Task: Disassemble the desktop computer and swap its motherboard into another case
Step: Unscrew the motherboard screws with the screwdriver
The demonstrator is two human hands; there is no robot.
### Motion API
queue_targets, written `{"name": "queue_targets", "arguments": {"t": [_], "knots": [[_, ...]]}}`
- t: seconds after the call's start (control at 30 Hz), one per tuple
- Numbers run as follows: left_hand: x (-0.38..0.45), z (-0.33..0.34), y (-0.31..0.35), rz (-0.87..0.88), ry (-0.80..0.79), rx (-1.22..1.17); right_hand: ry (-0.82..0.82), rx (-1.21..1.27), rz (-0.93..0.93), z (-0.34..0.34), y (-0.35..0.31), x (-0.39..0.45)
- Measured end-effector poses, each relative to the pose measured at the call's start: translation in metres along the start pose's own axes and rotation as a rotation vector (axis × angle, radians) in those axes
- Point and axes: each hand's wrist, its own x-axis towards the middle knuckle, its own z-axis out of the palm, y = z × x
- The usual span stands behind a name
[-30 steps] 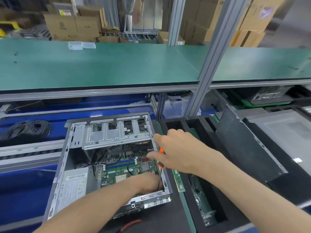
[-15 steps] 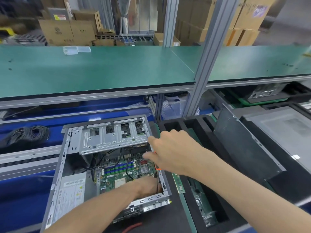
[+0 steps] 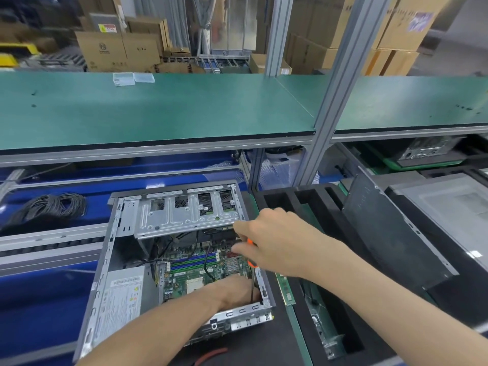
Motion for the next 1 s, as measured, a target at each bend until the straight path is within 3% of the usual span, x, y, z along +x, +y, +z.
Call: {"name": "queue_targets", "arguments": {"t": [0.27, 0.43, 0.67, 0.83, 1.0], "knots": [[0.003, 0.002, -0.007, -0.013, -0.011, 0.016, -0.153, 0.292, -0.137, -0.010, 0.000, -0.009], [0.007, 0.005, -0.016, 0.008, -0.047, 0.109, -0.005, -0.051, 0.037, -0.004, 0.001, -0.001], [0.004, 0.003, -0.016, 0.033, -0.048, 0.148, -0.228, 0.339, -0.132, -0.013, 0.003, -0.006], [0.013, 0.009, -0.023, 0.044, -0.060, 0.157, -0.016, -0.013, 0.007, -0.005, -0.001, -0.001], [0.012, 0.007, -0.021, 0.069, -0.039, 0.152, -0.073, 0.126, -0.122, -0.002, -0.003, 0.002]]}}
